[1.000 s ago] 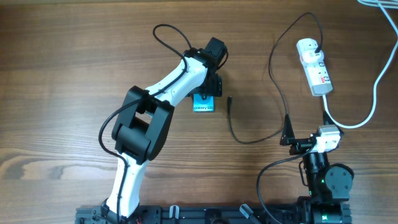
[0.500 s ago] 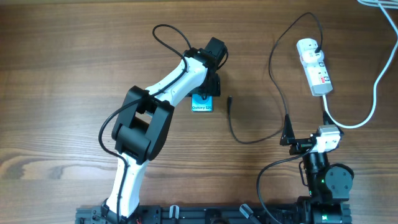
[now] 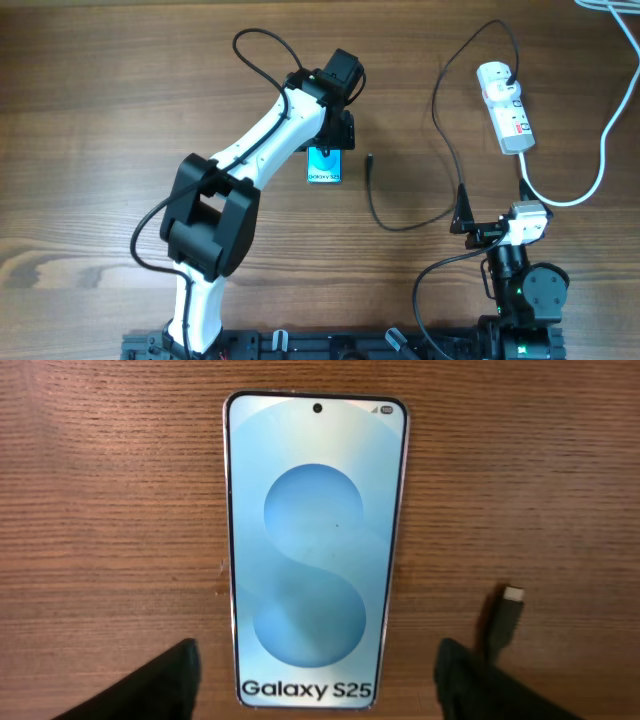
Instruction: Plug charger to phone and switch on socket
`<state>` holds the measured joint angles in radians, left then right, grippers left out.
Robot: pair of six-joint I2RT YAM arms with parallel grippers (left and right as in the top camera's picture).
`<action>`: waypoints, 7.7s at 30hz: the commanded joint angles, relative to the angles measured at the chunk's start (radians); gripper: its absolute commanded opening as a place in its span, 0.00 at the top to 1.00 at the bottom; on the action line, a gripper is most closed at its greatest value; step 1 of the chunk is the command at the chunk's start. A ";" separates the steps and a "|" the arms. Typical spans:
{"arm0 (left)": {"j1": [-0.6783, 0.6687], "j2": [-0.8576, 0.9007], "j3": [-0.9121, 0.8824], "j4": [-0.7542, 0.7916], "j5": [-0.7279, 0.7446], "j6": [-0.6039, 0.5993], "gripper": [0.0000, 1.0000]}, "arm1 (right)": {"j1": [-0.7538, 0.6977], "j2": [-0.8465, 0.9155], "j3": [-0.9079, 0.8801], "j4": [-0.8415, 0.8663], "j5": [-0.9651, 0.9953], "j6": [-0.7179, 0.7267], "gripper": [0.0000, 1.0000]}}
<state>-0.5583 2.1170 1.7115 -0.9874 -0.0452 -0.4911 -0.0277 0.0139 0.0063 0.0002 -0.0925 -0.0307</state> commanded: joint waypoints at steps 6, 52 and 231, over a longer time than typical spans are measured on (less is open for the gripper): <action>0.000 0.016 -0.008 0.046 0.006 -0.014 0.00 | 0.005 -0.005 -0.001 0.002 0.010 0.007 0.00; 0.002 -0.003 0.005 -0.073 0.038 0.034 0.32 | 0.005 -0.005 -0.001 0.002 0.010 0.007 0.00; 0.455 -0.152 -0.166 0.457 1.538 -0.669 0.33 | 0.890 1.896 1.948 -1.029 0.751 0.739 0.65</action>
<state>-0.1081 1.9972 1.5249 -0.5335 1.4284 -1.1584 0.8650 1.9079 1.9457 -1.0340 0.6228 0.6952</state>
